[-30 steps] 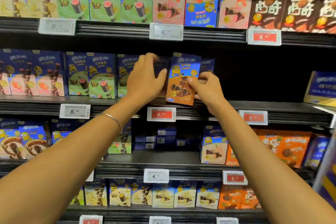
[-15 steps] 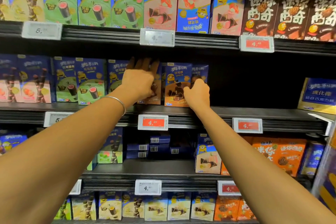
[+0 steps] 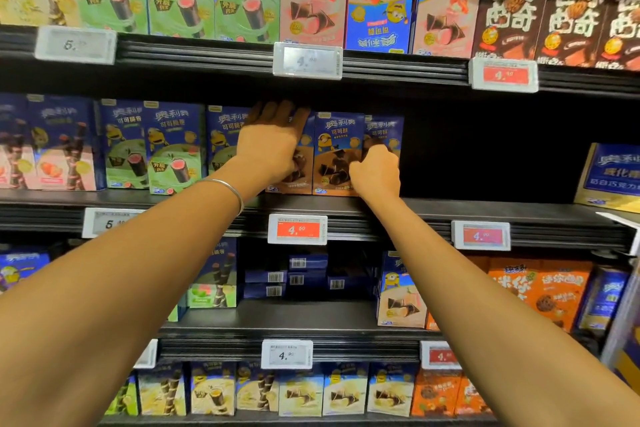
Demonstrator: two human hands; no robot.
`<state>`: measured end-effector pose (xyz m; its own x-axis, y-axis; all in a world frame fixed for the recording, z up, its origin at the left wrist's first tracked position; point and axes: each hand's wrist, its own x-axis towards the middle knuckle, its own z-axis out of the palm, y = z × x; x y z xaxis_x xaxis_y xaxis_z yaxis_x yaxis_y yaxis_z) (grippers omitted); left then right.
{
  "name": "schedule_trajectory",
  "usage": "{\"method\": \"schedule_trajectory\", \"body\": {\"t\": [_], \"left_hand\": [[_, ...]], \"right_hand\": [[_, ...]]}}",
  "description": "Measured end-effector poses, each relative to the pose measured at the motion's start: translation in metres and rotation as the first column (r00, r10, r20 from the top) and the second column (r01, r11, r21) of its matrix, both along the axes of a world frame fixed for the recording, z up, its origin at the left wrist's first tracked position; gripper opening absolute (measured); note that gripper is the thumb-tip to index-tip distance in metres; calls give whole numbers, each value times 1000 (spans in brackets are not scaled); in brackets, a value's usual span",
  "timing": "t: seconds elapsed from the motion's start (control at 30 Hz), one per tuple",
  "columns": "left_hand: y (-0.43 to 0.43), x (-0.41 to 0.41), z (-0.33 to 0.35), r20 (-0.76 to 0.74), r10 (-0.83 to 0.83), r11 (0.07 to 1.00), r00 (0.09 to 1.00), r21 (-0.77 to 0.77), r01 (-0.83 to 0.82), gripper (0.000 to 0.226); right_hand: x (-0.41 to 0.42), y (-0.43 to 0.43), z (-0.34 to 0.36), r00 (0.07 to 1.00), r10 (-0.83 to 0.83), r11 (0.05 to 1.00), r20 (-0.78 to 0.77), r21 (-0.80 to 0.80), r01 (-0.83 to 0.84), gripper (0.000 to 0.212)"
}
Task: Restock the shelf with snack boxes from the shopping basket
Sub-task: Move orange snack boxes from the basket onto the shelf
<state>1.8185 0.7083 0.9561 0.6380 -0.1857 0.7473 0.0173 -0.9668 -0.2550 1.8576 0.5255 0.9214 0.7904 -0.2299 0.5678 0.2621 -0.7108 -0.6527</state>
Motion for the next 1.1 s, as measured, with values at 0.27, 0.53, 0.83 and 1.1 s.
{"method": "schedule_trajectory", "body": {"t": [0.27, 0.53, 0.83, 1.1], "left_hand": [[1, -7, 4, -18, -44, 998, 999, -43, 43, 104], [-1, -82, -41, 171, -282, 779, 944, -533, 329, 72], [-19, -209, -279, 487, -468, 106, 737, -798, 594, 30], [-58, -283, -516, -259, -667, -266, 698, -792, -549, 21]], "right_hand": [[1, -7, 4, 994, 104, 990, -37, 101, -99, 24], [-70, -31, -15, 935, 305, 862, 180, 366, -352, 43], [-198, -53, -190, 869, 492, 676, 54, 606, -420, 20], [-273, -74, -445, 574, 387, 786, -722, 584, 204, 18]]}}
